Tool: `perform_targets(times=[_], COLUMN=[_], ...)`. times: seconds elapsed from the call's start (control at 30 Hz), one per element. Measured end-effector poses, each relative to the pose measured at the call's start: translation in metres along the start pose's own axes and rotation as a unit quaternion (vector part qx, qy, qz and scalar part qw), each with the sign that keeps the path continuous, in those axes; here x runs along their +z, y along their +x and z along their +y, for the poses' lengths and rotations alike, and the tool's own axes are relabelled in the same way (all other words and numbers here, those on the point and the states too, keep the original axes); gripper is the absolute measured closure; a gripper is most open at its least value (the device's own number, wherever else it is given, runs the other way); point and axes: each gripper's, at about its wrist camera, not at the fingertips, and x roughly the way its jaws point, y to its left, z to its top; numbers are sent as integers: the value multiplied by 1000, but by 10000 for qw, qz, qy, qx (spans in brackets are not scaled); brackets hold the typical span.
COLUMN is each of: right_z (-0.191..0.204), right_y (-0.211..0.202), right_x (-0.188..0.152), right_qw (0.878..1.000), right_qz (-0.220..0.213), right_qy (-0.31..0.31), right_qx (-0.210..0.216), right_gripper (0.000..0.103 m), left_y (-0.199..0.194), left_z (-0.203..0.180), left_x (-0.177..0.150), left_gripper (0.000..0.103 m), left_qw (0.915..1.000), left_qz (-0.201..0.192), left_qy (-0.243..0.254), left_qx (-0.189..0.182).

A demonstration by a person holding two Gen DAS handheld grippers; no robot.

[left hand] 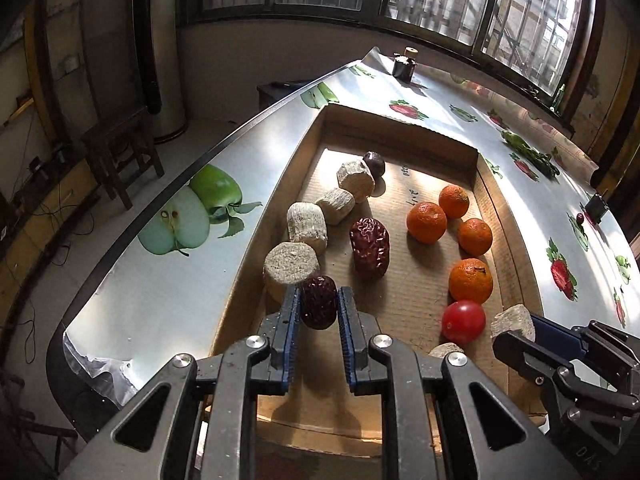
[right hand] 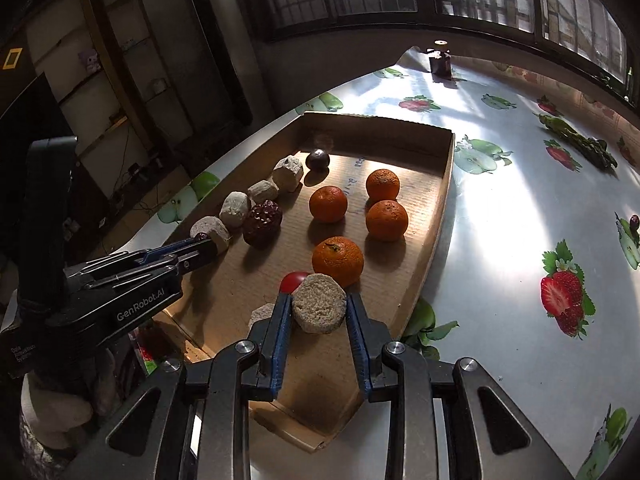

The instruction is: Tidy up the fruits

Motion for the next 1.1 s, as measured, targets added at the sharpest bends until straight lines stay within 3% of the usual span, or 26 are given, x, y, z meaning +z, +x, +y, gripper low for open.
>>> perform_targets(times=[0.17, 0.23, 0.3, 0.5, 0.63, 0.8, 0.9, 1.1], right_z=[2, 5, 3, -7, -19, -37, -44, -48], right_y=[8, 8, 10, -2, -26, -53, -63, -72], right_x=[-3, -4, -4, -3, -5, -16, -20, -26], right_qw=[9999, 9998, 9997, 9998, 9977, 9913, 9886, 9871], right_qz=[22, -3, 14, -102, -448, -832, -935, -1032], right_qy=[-92, -122, -89, 164, 476, 927, 1027, 1032], right_qx=[-87, -166, -216, -94, -164, -421, -583, -661], right_gripper=[73, 73, 72, 63, 52, 47, 46, 38], left_y=[1, 1, -2, -17, -33, -56, -65, -71], left_z=[3, 6, 9, 7, -6, -28, -41, -61], left_x=[1, 0, -1, 1, 2, 2, 1, -1], left_gripper=[84, 67, 59, 54, 32, 12, 9, 8], left_qw=[9999, 9997, 9994, 9992, 9971, 9855, 9797, 9799], left_qz=[-19, 13, -28, -228, -619, -1221, -1473, -1518], left_qy=[-137, -222, -320, -321, -189, -46, 78, 213], left_qx=[-66, -77, -84, -78, 403, 1180, 1360, 1274])
